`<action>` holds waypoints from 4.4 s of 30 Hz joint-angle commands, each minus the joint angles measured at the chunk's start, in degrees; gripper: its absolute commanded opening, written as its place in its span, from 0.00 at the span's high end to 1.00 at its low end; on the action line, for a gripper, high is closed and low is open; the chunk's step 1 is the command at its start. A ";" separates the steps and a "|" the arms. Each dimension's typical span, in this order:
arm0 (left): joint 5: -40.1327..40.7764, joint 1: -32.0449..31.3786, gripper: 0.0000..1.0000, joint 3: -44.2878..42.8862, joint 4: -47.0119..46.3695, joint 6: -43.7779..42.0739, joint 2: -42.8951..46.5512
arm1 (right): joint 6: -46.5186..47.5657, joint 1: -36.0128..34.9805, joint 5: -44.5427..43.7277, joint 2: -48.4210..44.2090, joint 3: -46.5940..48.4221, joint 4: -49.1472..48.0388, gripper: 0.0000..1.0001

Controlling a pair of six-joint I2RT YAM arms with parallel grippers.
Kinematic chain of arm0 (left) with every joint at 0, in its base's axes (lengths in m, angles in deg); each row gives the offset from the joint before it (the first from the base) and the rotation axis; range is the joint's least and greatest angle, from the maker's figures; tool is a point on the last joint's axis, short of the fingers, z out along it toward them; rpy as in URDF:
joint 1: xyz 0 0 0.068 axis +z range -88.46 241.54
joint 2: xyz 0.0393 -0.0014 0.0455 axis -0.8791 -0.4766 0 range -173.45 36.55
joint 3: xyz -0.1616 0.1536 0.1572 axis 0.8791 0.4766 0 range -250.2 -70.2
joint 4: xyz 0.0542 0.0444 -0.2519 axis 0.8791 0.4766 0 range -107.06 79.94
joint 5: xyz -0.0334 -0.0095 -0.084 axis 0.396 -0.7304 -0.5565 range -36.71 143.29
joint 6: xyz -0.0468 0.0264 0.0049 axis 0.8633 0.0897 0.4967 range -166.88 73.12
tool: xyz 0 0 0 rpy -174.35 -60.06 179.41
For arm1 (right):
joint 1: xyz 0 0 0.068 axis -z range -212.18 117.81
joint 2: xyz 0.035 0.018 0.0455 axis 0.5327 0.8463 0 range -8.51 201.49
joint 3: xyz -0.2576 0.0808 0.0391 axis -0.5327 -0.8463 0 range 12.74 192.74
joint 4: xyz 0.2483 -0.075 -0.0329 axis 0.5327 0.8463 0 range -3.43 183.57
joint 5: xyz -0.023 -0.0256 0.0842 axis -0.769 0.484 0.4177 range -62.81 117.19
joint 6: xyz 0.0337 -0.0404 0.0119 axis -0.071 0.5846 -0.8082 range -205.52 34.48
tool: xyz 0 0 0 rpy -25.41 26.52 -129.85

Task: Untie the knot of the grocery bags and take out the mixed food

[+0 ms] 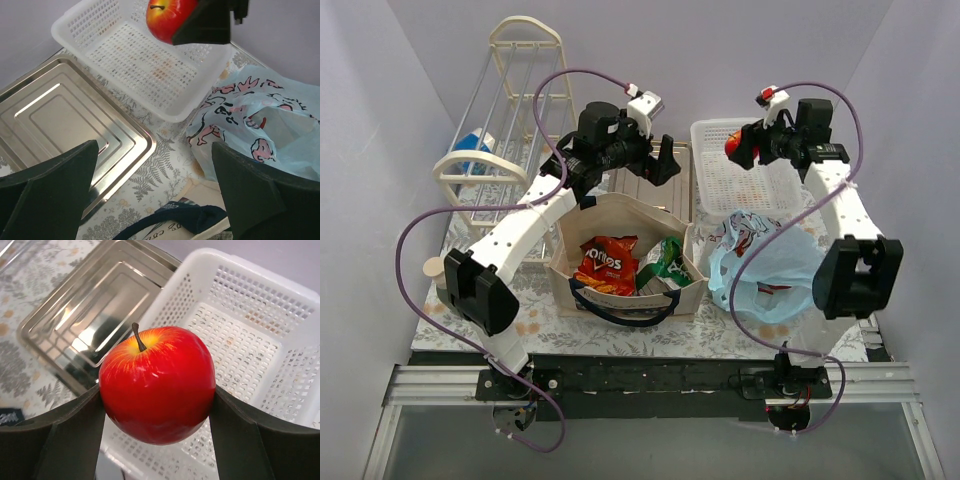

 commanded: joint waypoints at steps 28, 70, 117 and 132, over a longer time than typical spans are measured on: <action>-0.34 -0.16 0.03 1.03 7.32 -8.04 -1.48 | -9.43 4.00 -15.50 41.02 33.72 -11.17 0.02; -5.44 -1.48 0.03 3.58 -1.38 1.36 1.07 | 29.67 -2.50 -11.44 -40.39 -35.01 43.88 0.83; -2.98 -2.98 0.02 0.32 1.26 -2.42 -2.45 | 24.21 -20.17 -10.98 -35.90 -48.46 16.79 0.69; -2.89 -2.98 0.02 2.08 2.40 -2.94 -1.75 | 25.80 -19.82 -12.87 -32.83 -49.33 11.50 0.08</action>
